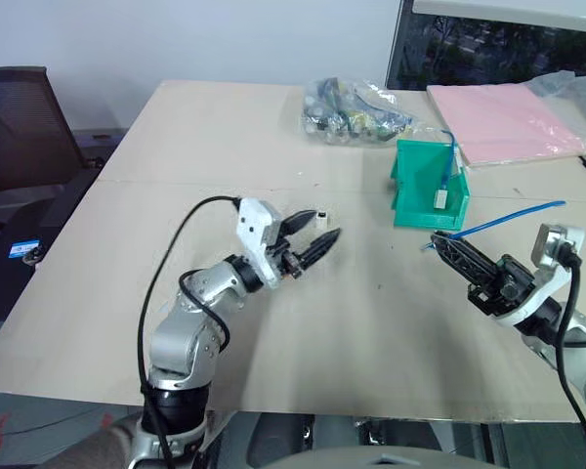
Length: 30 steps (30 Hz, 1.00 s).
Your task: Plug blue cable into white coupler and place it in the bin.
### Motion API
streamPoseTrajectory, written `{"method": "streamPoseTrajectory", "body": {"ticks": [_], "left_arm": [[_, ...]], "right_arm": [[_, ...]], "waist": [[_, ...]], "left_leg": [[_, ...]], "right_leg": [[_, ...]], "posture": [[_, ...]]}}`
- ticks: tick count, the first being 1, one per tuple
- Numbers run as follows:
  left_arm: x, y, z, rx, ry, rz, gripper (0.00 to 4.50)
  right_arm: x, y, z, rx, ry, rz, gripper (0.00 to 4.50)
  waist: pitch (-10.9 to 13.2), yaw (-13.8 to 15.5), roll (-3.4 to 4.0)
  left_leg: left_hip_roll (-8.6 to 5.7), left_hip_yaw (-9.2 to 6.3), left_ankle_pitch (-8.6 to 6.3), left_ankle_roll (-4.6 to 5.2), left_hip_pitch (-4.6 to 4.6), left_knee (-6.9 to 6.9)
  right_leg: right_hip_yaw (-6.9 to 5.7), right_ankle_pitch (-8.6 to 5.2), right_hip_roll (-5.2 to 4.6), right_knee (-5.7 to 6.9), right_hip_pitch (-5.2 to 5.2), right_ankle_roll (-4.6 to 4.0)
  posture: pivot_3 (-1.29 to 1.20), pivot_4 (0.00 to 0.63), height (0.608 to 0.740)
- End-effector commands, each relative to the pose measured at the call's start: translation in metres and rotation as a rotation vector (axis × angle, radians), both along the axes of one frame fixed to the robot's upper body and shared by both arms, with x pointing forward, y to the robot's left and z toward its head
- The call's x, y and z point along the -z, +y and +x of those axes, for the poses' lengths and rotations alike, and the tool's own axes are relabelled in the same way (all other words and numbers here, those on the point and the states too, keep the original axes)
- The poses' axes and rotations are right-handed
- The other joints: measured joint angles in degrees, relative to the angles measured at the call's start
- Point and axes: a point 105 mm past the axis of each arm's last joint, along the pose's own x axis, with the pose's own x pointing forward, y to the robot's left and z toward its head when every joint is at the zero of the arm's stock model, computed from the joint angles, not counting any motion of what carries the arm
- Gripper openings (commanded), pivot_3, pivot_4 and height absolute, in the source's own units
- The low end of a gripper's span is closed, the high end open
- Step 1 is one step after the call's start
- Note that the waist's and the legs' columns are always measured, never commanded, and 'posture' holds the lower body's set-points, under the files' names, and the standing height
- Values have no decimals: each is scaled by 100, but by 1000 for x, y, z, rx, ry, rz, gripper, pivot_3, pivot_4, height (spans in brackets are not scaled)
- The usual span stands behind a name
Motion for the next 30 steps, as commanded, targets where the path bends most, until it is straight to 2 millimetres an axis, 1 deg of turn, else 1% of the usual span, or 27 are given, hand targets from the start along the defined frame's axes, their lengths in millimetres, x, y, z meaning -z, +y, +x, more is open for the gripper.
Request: {"method": "streamPoseTrajectory", "body": {"ticks": [1,2,4,7,9,14,19,25,30], "left_arm": [[4,8,12,-192,-95,86,3225],[9,5,14,-209,-97,95,3225],[22,2,26,-281,-65,115,3225],[32,-6,40,-346,-42,116,3225],[38,-12,43,-341,-33,144,3225],[53,-19,53,-363,10,183,3225],[59,-22,65,-409,35,174,3225],[59,-35,77,-417,53,154,3225],[61,-47,79,-388,54,155,3225]], "right_arm": [[-8,-5,3,10,-52,-27,0],[-9,-6,4,15,-57,-27,0],[-12,-8,6,27,-63,-18,0],[-12,-8,5,32,-62,-22,0],[-12,-8,5,36,-62,-23,0],[-13,-9,5,57,-66,-21,0],[-12,-9,3,68,-60,-24,0],[-11,-6,2,80,-59,-22,0],[-12,-6,3,86,-62,-25,0]], "waist": [[0,-7,0],[0,-5,0],[0,-2,0],[0,8,-1],[0,-5,-1],[-1,-24,0],[0,-8,-1],[-1,-9,-1],[-1,-7,-1]], "left_leg": [[-1,5,0,1,4,0],[-1,5,0,1,4,0],[-1,5,1,3,4,0],[-1,2,1,4,-4,0],[-1,0,1,5,-16,-1],[1,-2,1,5,-20,-2],[0,-7,0,5,-24,-1],[-3,-8,2,7,-26,6],[-4,-8,2,7,-26,6]], "right_leg": [[2,2,-3,0,3,2],[1,3,-4,0,4,2],[0,4,-4,0,3,3],[-7,5,-3,0,-1,6],[-11,7,0,0,-13,10],[-15,7,3,-1,-16,11],[-22,8,0,0,-15,13],[-21,13,0,0,-15,21],[-21,14,2,0,-15,21]], "posture": [[0,150,740],[0,150,740],[0,150,740],[0,150,740],[0,150,740],[0,150,740],[0,150,740],[0,150,740],[0,150,740]]}}
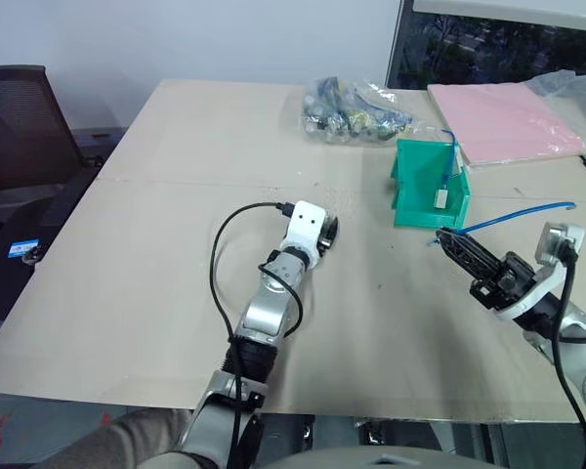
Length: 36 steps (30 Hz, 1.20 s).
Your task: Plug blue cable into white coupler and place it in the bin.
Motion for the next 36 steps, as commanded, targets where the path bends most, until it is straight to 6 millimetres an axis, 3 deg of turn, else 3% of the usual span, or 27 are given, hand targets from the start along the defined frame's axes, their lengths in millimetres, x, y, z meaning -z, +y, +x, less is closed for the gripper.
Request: {"method": "streamPoseTrajectory", "body": {"ticks": [1,4,7,8,13,18,24,29,36], "left_arm": [[-3,-10,0,22,-17,-20,3225],[-5,-13,-3,36,-28,-46,2400],[-6,-12,-4,38,-43,-23,779],[-5,-11,-3,37,-40,-17,515],[-11,-20,-11,197,-53,-31,560],[-11,-46,-55,807,-23,-8,560],[7,-50,-77,1224,88,111,560],[9,-51,-75,1362,132,134,560],[13,-53,-74,1401,129,144,560]], "right_arm": [[-14,0,-3,9,-66,-6,0],[-14,-1,-3,10,-67,-12,0],[-14,-1,-3,10,-69,-20,0],[-14,-1,-3,9,-70,-24,0],[-14,3,-2,-16,-90,-85,0],[-7,20,0,-119,-184,-356,0],[16,35,8,-245,-276,-574,0],[23,41,14,-293,-349,-627,0],[40,49,22,-341,-390,-693,0]], "waist": [[0,9,0],[-1,21,0],[0,19,0],[-1,19,0],[0,8,0],[0,-23,2],[-1,-9,2],[0,-16,0],[1,-18,0]], "left_leg": [[0,-1,0,0,0,-1],[-1,-2,0,0,-1,0],[-2,-1,0,1,-2,1],[-2,-1,0,1,-2,1],[-1,-2,0,0,-1,0],[-1,2,1,-1,-1,-1],[-1,3,2,-1,-4,3],[-2,14,1,1,-8,9],[3,13,1,1,-12,8]], "right_leg": [[-1,0,0,0,0,0],[-2,0,-2,0,0,0],[-1,1,-4,0,1,1],[-1,1,-4,0,0,1],[-2,0,-1,0,0,1],[0,0,4,-1,-4,-1],[2,-1,42,0,-10,-2],[3,0,53,-6,-15,0],[8,-1,57,-7,-20,1]], "posture": [[0,150,740],[0,150,740],[0,150,740],[0,150,740],[0,150,740],[0,150,740],[0,150,740],[0,150,740],[0,150,740]]}}
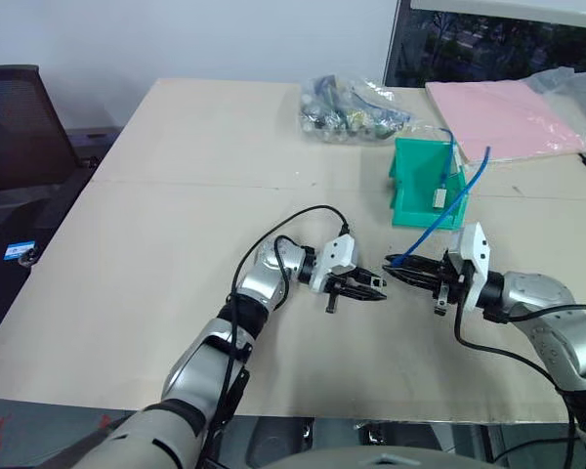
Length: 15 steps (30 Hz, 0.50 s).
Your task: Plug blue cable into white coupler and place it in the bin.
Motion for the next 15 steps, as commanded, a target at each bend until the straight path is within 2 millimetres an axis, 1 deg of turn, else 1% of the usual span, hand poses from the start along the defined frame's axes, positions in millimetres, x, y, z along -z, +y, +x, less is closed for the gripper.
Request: {"method": "streamPoseTrajectory", "body": {"ticks": [1,4,9,12,15], "left_arm": [[-3,-2,1,21,-26,-14,560],[-2,-2,0,25,-30,-11,560],[0,-2,1,15,-37,-11,560],[2,-2,1,13,-43,-5,560],[3,-2,1,12,-43,-1,560]], "right_arm": [[-2,7,2,-44,-68,-30,0],[8,9,0,-75,-74,-67,0],[13,10,-1,-92,-58,-76,0],[25,6,-4,-105,-44,-137,0],[34,7,-8,-143,-38,-182,0]], "waist": [[0,-1,0],[0,2,0],[-1,2,0],[-2,2,1],[-3,2,1]], "left_leg": [[1,-1,0,0,1,1],[0,-1,0,0,2,2],[0,0,0,0,3,3],[0,-1,0,0,4,4],[0,-1,0,0,6,5]], "right_leg": [[2,0,0,1,0,0],[1,0,0,5,0,0],[3,1,-2,6,1,0],[4,1,-2,9,1,-1],[4,1,-3,9,4,-1]], "posture": [[0,150,740],[0,150,740],[0,150,740],[0,150,740],[0,150,740]]}}
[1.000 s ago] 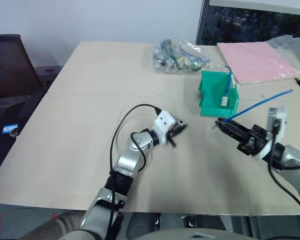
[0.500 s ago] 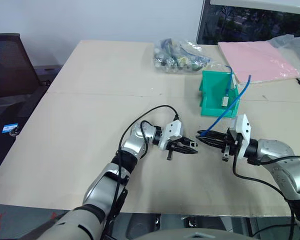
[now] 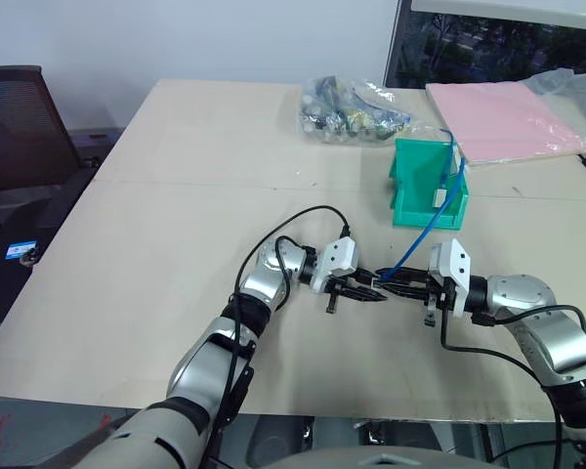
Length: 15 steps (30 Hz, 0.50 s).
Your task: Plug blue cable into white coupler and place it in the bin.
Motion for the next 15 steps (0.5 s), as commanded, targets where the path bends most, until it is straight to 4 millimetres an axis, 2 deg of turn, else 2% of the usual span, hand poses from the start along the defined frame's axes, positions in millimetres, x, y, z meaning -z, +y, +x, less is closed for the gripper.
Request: {"method": "streamPoseTrajectory", "body": {"ticks": [1,4,8,12,15], "left_arm": [[1,-2,0,-1,-3,-3,560],[0,-2,1,-6,-5,-7,560],[0,-3,1,-8,-6,-10,560],[1,-3,1,-12,-1,-12,560],[1,-2,1,-19,2,-16,560]], "right_arm": [[16,-1,-8,-45,30,-79,0],[19,4,-6,-41,34,-77,0],[34,2,-4,-32,62,-143,0],[61,-6,-9,-8,191,-247,0],[88,-18,-24,-26,319,-370,0]], "waist": [[-2,0,0],[-6,0,0],[-20,-5,1],[-41,-9,-1],[-49,-5,-10]], "left_leg": [[0,0,0,0,0,0],[0,0,0,0,2,0],[0,0,0,0,6,0],[2,0,0,0,21,0],[2,0,-1,1,55,-5]], "right_leg": [[-1,0,0,0,1,0],[-1,0,0,0,2,0],[-1,0,1,1,4,0],[0,0,1,3,17,-1],[1,-1,-1,0,52,-2]], "posture": [[0,150,740],[0,150,740],[0,150,740],[0,150,740],[0,150,740]]}}
